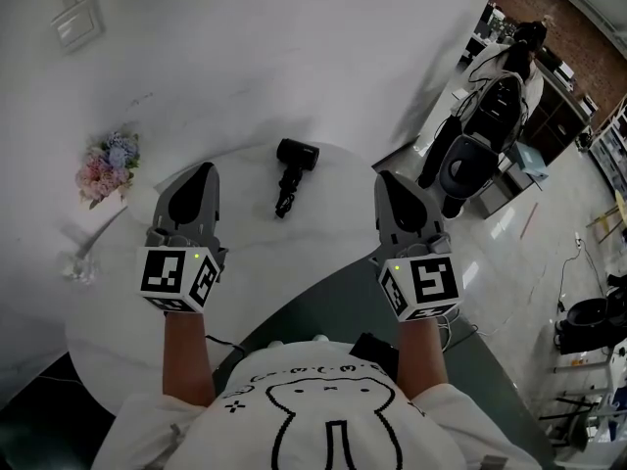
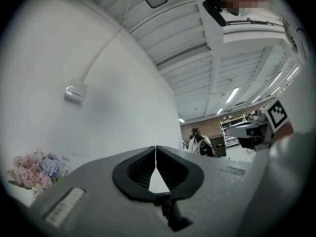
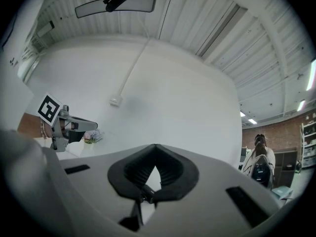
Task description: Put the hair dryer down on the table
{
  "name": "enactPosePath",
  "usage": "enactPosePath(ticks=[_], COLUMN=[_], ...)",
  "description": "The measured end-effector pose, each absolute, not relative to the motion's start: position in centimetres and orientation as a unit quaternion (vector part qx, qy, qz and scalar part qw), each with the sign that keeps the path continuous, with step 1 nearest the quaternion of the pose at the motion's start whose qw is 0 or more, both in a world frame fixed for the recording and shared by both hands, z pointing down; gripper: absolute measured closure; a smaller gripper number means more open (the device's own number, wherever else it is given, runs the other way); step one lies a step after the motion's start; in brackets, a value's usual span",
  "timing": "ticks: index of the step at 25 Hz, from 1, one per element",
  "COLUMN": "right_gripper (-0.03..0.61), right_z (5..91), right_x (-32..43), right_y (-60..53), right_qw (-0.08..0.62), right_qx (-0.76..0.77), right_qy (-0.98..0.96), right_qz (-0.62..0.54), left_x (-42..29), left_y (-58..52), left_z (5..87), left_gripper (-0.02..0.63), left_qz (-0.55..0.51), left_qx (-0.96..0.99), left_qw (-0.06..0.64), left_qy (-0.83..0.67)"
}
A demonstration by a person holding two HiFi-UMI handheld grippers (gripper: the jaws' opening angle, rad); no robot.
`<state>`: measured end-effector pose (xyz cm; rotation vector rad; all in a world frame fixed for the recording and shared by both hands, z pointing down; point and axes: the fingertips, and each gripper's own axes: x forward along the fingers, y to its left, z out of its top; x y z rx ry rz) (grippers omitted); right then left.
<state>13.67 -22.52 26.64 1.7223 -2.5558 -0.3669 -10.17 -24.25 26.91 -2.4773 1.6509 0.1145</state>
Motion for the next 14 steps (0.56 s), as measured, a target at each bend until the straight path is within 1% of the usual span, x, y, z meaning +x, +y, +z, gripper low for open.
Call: enactPosePath(ticks=[14], right_gripper=[0.578], right_z=[26.69], right_x=[13.19], right_y=[-21.95], right_qw=[0.024], right_qx=[0.555], right_qy=[-0.822], right_qz=[-0.123], left_x=[-10.12], left_y=[-24.09], left_z=[27.12], left_gripper=[0.595], left_qz=[0.027], left_qx=[-0.829], left_qw=[0.091], left_qy=[0.551])
